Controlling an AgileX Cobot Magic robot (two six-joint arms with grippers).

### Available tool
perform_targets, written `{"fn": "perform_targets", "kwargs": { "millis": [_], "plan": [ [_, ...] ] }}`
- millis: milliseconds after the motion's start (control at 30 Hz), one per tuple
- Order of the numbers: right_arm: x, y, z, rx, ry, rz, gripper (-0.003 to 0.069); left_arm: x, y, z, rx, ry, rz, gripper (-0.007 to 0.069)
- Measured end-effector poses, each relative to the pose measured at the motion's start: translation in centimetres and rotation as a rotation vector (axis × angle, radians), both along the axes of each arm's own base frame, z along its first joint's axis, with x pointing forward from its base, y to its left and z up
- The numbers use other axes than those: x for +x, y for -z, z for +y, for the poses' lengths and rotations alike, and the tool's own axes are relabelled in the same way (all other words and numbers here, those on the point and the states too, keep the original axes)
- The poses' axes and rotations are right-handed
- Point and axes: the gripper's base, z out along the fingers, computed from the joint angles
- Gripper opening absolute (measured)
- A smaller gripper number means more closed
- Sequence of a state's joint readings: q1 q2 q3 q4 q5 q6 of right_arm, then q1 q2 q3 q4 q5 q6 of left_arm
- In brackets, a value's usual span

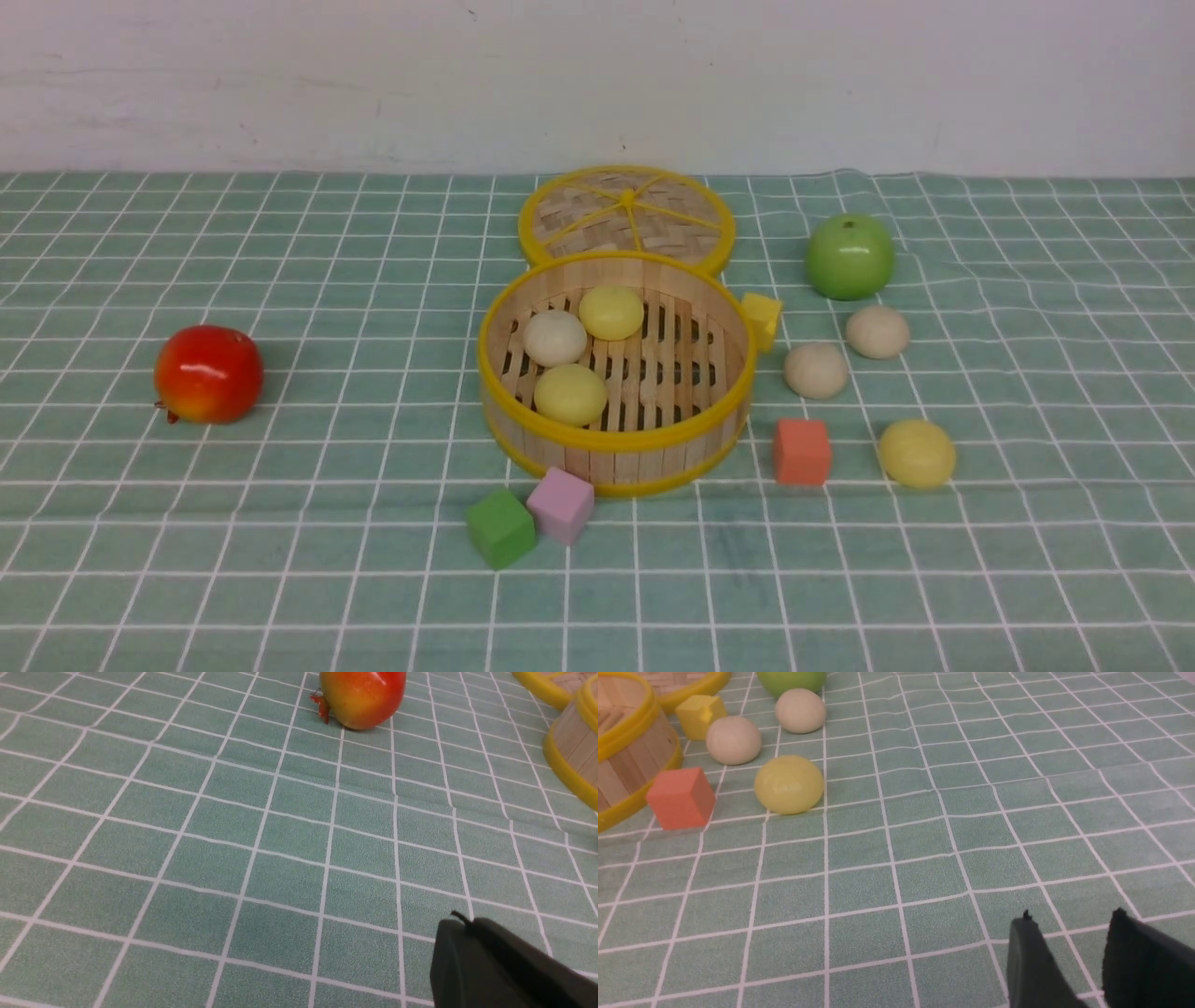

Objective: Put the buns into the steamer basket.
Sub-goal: Use the right arm to grab a steamed stuffed bun

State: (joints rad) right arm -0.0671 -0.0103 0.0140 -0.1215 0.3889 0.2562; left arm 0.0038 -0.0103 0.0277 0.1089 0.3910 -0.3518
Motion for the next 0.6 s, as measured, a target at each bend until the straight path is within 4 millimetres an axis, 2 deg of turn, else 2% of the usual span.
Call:
{"fn": "perform_targets", "kwargs": {
  "millis": [600],
  "plan": [
    [0.00,0.00,0.00,0.000,0.000,0.000,0.0240,0.00,0.00,0.00,0.000,0.000,0.000,0.0018]
  ]
}}
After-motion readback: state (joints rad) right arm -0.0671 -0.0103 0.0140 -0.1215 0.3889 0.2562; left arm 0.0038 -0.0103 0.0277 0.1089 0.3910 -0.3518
